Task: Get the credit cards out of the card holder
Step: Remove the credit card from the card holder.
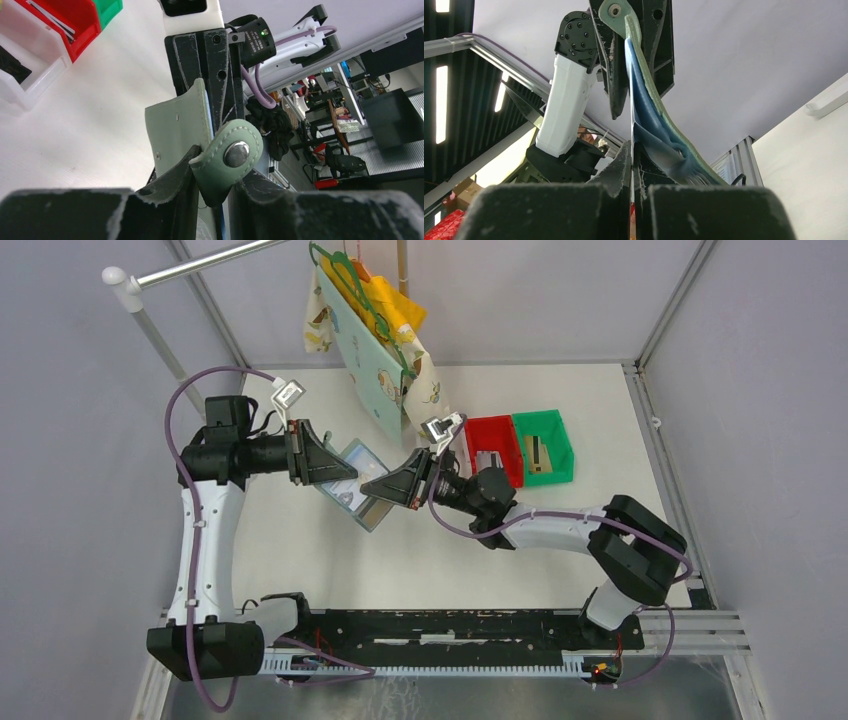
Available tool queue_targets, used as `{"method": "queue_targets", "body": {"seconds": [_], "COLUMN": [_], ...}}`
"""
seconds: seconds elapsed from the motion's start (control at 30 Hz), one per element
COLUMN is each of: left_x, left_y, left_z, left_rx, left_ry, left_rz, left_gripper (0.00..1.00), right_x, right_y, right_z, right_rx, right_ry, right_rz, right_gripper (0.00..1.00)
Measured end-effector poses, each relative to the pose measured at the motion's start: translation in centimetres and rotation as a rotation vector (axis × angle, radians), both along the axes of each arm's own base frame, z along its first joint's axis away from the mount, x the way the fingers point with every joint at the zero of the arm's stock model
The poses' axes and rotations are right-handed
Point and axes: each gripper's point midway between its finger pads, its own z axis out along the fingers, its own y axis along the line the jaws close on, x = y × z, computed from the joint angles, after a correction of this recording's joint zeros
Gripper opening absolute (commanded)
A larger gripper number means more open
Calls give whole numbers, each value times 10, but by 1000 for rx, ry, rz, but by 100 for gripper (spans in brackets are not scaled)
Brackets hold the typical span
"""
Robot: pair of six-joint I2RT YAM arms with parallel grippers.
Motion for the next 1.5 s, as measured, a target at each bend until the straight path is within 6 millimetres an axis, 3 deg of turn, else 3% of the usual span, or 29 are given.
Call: {"method": "queue_targets", "body": {"seconds": [0.17,0.23,0.7,0.77,0.87,1.23,1.5], "left_x": [-6,-7,-15,-16,-19,-25,-26], "left_y": [-1,-2,-3,-3,-3,-4,-4], "left_z": [9,11,12,13,14,18,22], "left_rx": [-25,-31,-51,-57,-63,-66,-62], "left_ry": [-16,-18,19,19,21,31,-3], "left_rz": [-24,-30,-54,-60,-65,-72,-69], "left_gripper": [6,3,3,3,3,8,3], "right_x": [-3,-5,-12,-12,-12,-21,-23], "right_y": [-2,-3,-14,-15,-16,-25,-33], "right_z": [6,10,2,5,8,8,-5], "right_rx": [8,14,37,49,63,68,41], "right_ry": [-31,-45,-43,-46,-48,-62,-58], "right_rz": [-11,-15,-16,-19,-19,-19,-35], "right_gripper": [3,7,19,16,0,0,0]}}
